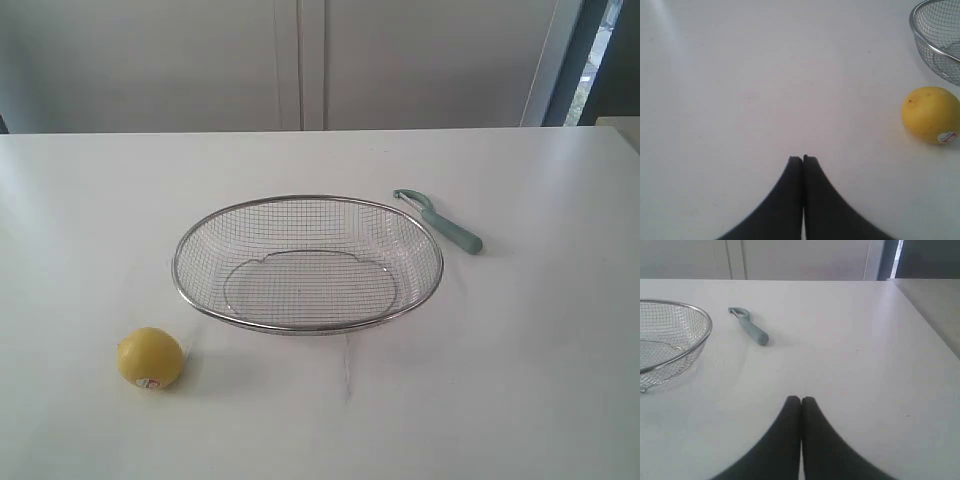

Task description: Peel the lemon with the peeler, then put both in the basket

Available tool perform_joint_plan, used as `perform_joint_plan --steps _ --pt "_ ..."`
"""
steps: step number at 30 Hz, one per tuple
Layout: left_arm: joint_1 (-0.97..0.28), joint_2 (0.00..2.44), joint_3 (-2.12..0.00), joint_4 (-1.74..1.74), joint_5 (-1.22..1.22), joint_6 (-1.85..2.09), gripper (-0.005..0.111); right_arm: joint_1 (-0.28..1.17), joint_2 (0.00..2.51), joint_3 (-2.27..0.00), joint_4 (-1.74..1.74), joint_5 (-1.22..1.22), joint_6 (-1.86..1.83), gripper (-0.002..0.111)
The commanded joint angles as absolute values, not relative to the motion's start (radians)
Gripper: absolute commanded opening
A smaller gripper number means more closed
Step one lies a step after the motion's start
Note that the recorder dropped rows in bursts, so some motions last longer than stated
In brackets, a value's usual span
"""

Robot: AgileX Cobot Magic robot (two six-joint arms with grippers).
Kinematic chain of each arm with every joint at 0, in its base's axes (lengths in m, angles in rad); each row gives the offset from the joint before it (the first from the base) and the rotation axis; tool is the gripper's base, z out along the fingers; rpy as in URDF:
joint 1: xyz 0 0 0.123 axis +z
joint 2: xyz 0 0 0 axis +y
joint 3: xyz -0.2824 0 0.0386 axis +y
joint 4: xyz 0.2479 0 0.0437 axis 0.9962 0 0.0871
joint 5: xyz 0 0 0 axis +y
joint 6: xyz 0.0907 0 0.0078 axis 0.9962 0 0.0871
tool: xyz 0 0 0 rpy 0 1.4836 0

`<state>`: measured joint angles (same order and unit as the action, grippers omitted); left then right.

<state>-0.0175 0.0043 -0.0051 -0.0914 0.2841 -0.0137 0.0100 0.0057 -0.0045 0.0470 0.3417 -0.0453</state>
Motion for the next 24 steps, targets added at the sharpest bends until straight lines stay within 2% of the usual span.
perform_joint_plan --steps 1,17,24 --pt "-0.025 0.000 0.000 -0.102 0.284 -0.022 0.000 0.011 0.000 0.000 0.040 0.335 -0.049 0.000" --pt "-0.025 0.000 0.000 -0.102 0.284 -0.022 0.000 0.011 0.000 0.000 0.040 0.330 -0.049 0.000" --pt "-0.025 0.000 0.000 -0.102 0.284 -0.022 0.000 0.011 0.000 0.000 0.040 0.154 -0.049 0.000"
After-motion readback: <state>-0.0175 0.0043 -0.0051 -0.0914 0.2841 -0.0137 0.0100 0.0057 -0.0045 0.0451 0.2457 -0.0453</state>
